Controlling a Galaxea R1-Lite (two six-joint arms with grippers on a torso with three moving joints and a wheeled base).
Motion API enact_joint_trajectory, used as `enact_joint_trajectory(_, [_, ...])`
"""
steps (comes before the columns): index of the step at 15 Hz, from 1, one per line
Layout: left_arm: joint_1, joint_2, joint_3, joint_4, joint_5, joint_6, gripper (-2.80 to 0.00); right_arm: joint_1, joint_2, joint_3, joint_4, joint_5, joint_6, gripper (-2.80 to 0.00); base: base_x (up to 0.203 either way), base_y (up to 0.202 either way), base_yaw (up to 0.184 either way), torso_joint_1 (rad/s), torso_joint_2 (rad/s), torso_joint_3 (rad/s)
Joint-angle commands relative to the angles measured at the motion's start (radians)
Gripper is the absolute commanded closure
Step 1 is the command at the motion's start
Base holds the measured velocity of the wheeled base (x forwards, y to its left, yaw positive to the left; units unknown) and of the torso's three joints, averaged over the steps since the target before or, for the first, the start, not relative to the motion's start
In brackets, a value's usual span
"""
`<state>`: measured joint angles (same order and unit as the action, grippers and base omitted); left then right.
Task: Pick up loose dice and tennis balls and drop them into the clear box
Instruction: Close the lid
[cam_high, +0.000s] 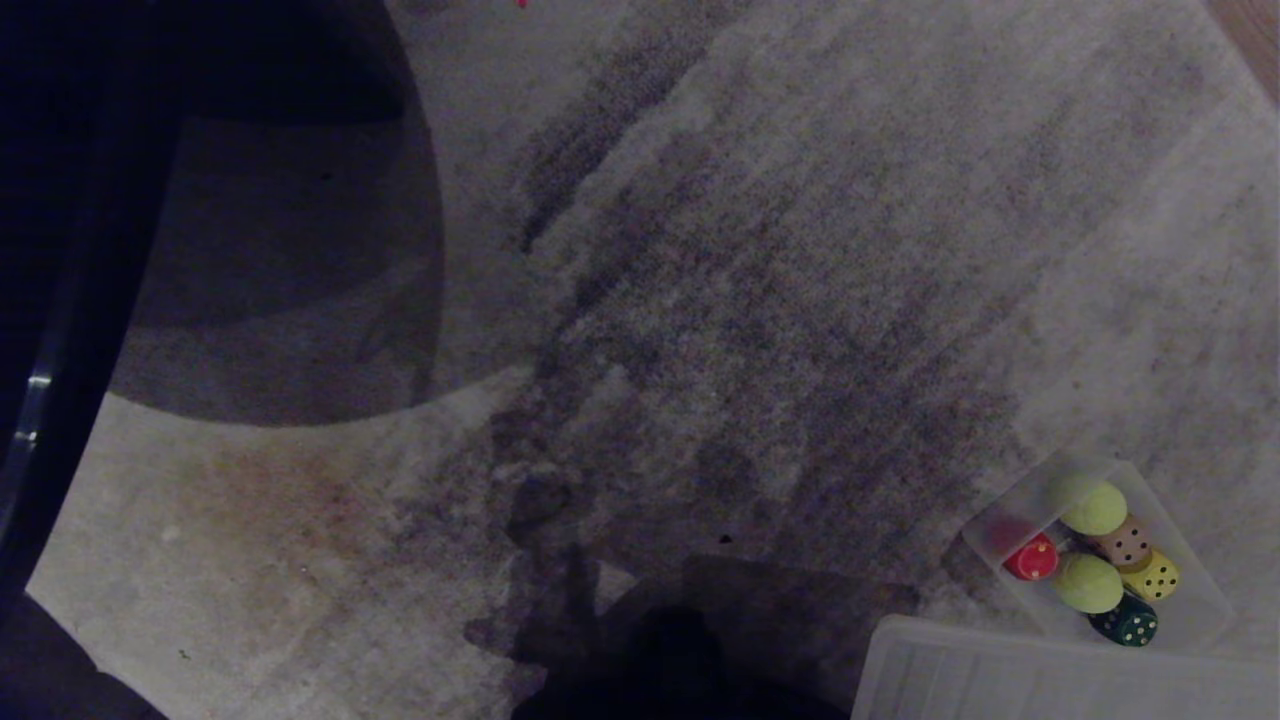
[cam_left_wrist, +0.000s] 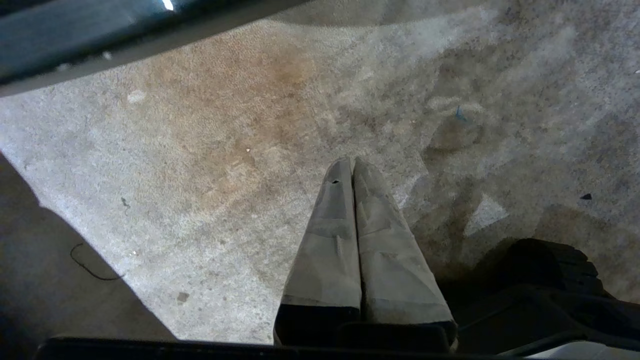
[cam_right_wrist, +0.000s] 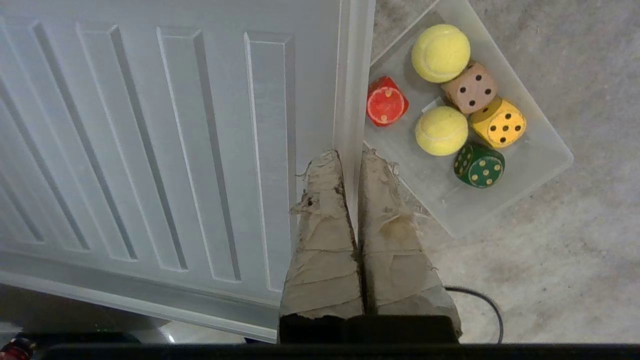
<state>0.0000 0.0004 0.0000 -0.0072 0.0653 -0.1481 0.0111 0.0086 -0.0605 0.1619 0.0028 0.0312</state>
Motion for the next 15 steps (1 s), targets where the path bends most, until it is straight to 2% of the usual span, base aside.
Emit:
enact_joint_trajectory(1, [0.000, 0.000, 0.002, -0.001, 0.001, -0.002, 0.00, 0.001, -0.007, 0.001, 0.004, 0.000, 0.004, 0.00, 0.000, 0.000, 0.000, 0.000, 0.00, 0.000])
enact_joint_trajectory(11, [0.000, 0.001, 0.002, -0.001, 0.001, -0.002, 0.00, 0.000, -0.007, 0.001, 0.004, 0.000, 0.006, 0.00, 0.000, 0.000, 0.000, 0.000, 0.00, 0.003])
enact_joint_trajectory(15, [0.000, 0.001, 0.002, -0.002, 0.001, -0.002, 0.00, 0.000, -0.007, 0.001, 0.004, 0.000, 0.006, 0.00, 0.000, 0.000, 0.000, 0.004, 0.01, 0.155])
